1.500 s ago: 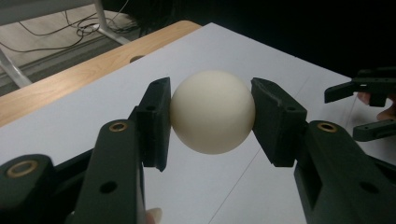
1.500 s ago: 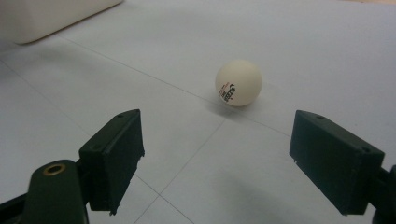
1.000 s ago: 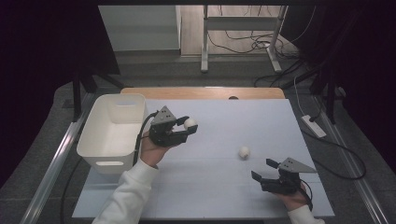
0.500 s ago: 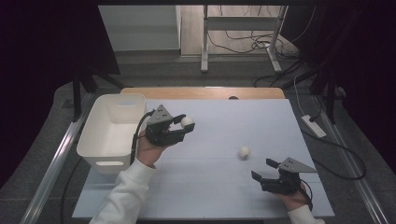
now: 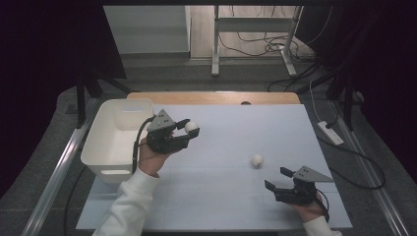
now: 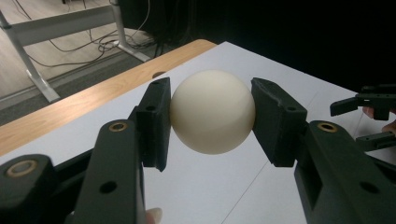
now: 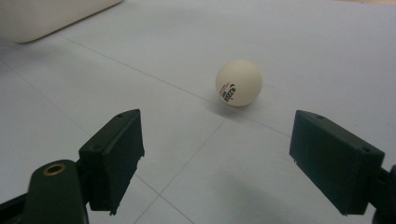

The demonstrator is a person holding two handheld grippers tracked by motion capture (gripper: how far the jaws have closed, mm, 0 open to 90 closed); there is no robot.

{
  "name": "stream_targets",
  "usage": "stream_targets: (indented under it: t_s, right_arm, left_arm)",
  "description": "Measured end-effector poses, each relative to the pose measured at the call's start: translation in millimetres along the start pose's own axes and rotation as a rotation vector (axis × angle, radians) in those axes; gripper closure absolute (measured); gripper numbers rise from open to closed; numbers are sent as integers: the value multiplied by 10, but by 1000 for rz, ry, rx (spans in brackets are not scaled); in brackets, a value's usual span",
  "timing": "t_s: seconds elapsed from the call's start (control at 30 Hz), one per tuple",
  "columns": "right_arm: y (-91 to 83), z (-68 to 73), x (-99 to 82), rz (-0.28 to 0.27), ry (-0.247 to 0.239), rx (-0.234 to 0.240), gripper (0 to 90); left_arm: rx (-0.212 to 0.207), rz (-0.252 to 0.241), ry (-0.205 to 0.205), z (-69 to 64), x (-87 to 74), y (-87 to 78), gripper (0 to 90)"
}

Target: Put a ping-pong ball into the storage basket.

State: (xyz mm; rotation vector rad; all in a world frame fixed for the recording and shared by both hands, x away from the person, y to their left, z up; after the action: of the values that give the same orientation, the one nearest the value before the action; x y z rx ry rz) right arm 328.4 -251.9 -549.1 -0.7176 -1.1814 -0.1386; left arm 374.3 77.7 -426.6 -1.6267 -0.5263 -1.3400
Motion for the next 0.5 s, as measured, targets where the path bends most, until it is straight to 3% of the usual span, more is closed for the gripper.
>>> stream_targets:
  t_s: [0.5]
  right_arm:
    - [-1,1,1,1,-3,-2,177]
  left_arm:
    - [59,-9,-16,133,-9,-149,508]
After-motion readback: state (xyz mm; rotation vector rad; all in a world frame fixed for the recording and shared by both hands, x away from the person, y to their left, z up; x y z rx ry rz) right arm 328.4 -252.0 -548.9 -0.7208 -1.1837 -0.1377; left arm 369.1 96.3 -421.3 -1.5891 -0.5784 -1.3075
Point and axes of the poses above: each handheld gripper's, and its own axes: y roughly forward along the jaws, x roughly out of its top, z roughly to its left, the point moved 8 cm from there along y, roughly forward along the jaws, and after that the axes turned 14 degrees about x, right-handed, at the moved point
